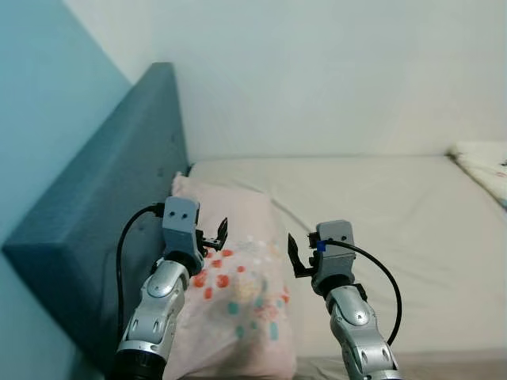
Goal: Clean up the room
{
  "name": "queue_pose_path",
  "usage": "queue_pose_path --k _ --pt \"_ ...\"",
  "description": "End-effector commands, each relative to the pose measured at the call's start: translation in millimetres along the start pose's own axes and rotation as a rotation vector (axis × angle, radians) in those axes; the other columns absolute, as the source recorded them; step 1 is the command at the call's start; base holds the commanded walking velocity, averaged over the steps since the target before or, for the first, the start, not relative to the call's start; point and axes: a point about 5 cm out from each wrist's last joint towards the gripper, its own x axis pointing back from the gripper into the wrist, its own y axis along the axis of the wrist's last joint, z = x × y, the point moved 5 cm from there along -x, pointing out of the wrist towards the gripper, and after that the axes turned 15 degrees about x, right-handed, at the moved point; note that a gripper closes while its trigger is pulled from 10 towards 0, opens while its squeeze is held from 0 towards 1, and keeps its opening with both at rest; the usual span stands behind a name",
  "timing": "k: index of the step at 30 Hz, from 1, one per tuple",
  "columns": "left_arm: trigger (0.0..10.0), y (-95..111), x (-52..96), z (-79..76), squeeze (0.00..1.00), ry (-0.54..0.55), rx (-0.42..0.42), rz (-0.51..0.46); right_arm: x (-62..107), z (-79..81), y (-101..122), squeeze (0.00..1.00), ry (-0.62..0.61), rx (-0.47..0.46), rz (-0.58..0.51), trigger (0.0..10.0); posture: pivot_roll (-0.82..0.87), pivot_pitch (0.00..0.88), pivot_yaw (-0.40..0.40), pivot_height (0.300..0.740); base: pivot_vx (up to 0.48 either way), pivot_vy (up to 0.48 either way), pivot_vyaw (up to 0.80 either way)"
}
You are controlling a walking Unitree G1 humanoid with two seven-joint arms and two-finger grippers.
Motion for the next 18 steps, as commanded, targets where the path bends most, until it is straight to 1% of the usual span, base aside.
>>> queue_pose_path --k 1,3,4,7,12,18 --pt "10.0 1 1.1 -2.3 0.00 -0.006 -0.006 -0.004 1.5 4.0 -6 0.00 0.018 -0.017 0.028 10.0 -0.01 0.000 -0.033 0.740 0.000 0.000 -0.80" --pt "10.0 1 1.4 -1.5 0.00 -0.005 -0.009 -0.001 1.3 5.3 -7 0.00 0.025 -0.018 0.031 10.0 -0.01 0.000 -0.035 0.740 0.000 0.000 -0.80" --pt "10.0 -1 2.1 -1.2 0.00 -0.005 -0.012 0.004 1.4 8.6 -10 0.00 0.046 -0.008 0.048 10.0 -0.01 0.000 -0.037 0.740 0.000 0.000 0.00" --pt "10.0 -1 2.6 -2.1 0.00 -0.007 -0.013 0.006 2.0 11.5 -15 0.00 0.063 -0.002 0.072 10.0 -0.01 0.000 -0.037 0.740 0.000 0.000 0.00" --pt "10.0 -2 2.3 -2.7 0.00 -0.011 -0.016 0.012 2.6 11.9 -18 0.00 0.067 -0.007 0.084 10.0 0.00 0.000 -0.040 0.740 0.000 0.000 0.00" --pt "10.0 -3 2.6 -1.6 0.00 -0.016 -0.024 0.021 2.7 8.7 -20 0.00 0.058 -0.029 0.086 10.0 0.00 0.000 -0.041 0.740 0.000 0.000 0.00"
